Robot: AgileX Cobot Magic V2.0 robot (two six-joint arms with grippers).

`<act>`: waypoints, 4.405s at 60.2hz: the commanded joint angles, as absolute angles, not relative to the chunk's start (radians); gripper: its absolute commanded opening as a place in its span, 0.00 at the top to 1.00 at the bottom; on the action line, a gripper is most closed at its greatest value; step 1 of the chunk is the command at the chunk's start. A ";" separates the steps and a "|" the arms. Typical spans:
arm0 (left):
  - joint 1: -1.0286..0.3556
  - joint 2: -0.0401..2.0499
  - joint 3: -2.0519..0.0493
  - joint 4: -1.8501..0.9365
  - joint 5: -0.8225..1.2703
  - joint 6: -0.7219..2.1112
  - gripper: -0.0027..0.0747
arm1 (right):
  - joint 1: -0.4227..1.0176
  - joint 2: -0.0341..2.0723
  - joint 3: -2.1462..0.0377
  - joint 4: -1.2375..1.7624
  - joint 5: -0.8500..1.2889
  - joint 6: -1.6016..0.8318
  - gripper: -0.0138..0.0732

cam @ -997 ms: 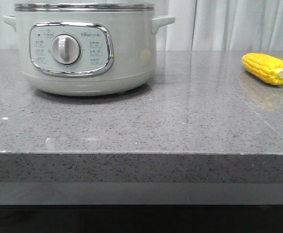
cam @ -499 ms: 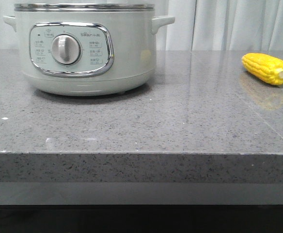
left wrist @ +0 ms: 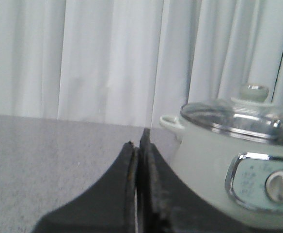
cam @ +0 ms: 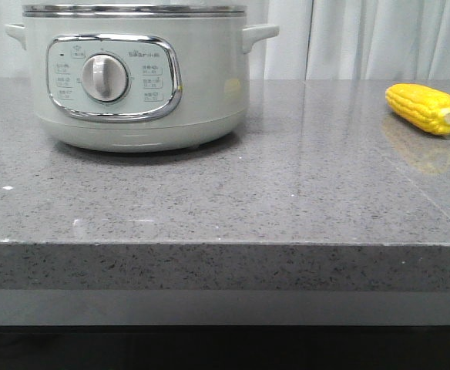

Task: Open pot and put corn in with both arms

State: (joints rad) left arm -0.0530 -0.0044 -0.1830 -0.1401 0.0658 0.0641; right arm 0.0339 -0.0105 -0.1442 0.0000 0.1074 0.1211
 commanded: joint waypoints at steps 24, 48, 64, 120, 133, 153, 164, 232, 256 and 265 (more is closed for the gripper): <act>-0.053 0.318 -0.721 -0.147 0.416 0.069 0.99 | 0.036 0.243 -0.580 -0.007 0.303 0.119 0.92; -0.053 0.513 -0.792 -0.145 0.504 0.091 0.99 | 0.036 0.542 -0.698 -0.007 0.434 0.119 0.92; -0.053 0.567 -0.790 -0.145 0.495 0.091 0.99 | 0.036 0.651 -0.698 -0.007 0.453 0.119 0.92; -0.197 0.830 -0.828 -0.153 0.256 0.091 0.33 | 0.036 0.684 -0.698 -0.008 0.471 0.116 0.21; -0.318 0.982 -0.935 -0.153 0.199 0.091 0.33 | 0.036 0.684 -0.698 -0.008 0.471 0.116 0.21; -0.414 1.224 -1.150 -0.155 0.128 0.091 0.33 | 0.036 0.684 -0.698 -0.008 0.471 0.116 0.21; -0.441 1.350 -1.290 -0.162 0.126 0.089 0.33 | 0.036 0.684 -0.698 -0.008 0.471 0.116 0.21; -0.447 1.677 -1.529 -0.204 0.154 0.089 0.48 | 0.036 0.684 -0.698 -0.008 0.473 0.116 0.21; -0.447 1.670 -1.585 -0.192 0.149 0.089 0.65 | 0.036 0.684 -0.698 -0.008 0.473 0.116 0.21; -0.447 1.654 -1.656 -0.192 0.196 0.089 0.65 | 0.036 0.684 -0.698 -0.008 0.473 0.116 0.21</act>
State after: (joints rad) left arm -0.4379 1.7228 -1.5709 -0.1814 0.2969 0.0911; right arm 0.0339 0.6808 -0.6638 0.0000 0.5372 0.1195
